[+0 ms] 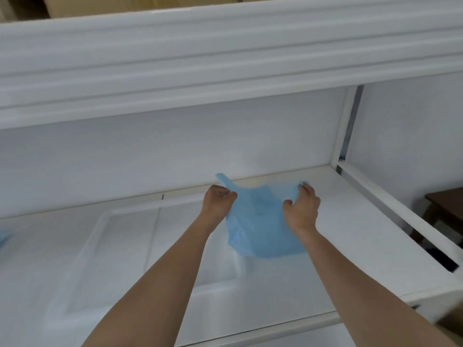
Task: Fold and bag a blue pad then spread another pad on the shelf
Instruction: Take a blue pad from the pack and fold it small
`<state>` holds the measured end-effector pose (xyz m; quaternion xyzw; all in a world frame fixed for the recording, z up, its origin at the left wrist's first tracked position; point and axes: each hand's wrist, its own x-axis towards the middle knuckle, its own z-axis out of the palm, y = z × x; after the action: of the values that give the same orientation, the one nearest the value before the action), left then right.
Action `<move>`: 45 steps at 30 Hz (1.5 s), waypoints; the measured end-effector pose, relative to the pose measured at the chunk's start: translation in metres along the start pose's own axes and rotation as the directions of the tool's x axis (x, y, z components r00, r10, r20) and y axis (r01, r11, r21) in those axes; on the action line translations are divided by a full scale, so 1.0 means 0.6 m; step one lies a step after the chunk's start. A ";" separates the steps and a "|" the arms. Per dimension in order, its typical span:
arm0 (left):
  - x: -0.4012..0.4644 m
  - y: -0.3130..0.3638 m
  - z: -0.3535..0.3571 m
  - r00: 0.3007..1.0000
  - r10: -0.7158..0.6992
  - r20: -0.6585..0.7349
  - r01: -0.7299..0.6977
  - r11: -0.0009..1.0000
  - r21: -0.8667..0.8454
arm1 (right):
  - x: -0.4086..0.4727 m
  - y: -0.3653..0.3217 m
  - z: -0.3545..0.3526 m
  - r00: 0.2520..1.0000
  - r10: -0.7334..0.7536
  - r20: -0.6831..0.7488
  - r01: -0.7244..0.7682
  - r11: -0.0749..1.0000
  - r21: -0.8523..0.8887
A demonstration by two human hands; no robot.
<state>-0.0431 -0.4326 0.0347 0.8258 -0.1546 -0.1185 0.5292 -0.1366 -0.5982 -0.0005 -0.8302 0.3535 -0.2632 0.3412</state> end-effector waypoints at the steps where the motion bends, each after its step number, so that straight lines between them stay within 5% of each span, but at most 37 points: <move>1: -0.002 0.005 0.018 0.999 -0.007 0.033 0.007 1.000 0.002 | 0.006 0.010 -0.012 1.000 0.001 0.006 -0.001 1.000 -0.018; 8: -0.005 -0.010 0.086 0.943 -0.075 0.323 0.054 0.996 0.073 | 0.021 0.050 -0.051 0.993 0.004 0.121 0.034 0.950 -0.312; 11: -0.008 -0.030 0.072 0.948 -0.144 0.285 0.103 0.983 0.154 | 0.014 0.043 -0.038 0.989 -0.032 0.143 0.075 0.950 -0.305; 17: -0.019 -0.093 -0.001 0.948 -0.284 0.140 0.244 0.936 0.253 | -0.021 -0.002 0.035 0.899 -0.177 0.400 0.190 0.982 0.007; 23: -0.067 -0.149 -0.097 0.918 -0.385 0.090 0.351 0.899 0.261 | -0.076 -0.029 0.118 0.787 -0.059 0.614 0.190 0.970 -0.150; 33: -0.117 -0.222 -0.204 0.874 -0.481 0.067 0.443 0.847 0.294 | -0.137 -0.063 0.184 0.851 0.146 0.504 0.042 0.939 -0.343; 45: -0.130 -0.273 -0.321 0.878 -0.479 -0.015 0.466 0.845 0.261 | -0.213 -0.157 0.248 0.866 0.021 0.500 0.075 0.982 -0.172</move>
<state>-0.0244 -0.1775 -0.0325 0.8965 0.0258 -0.2450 0.3682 -0.0753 -0.3949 -0.0481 -0.9030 0.2643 -0.0100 0.3385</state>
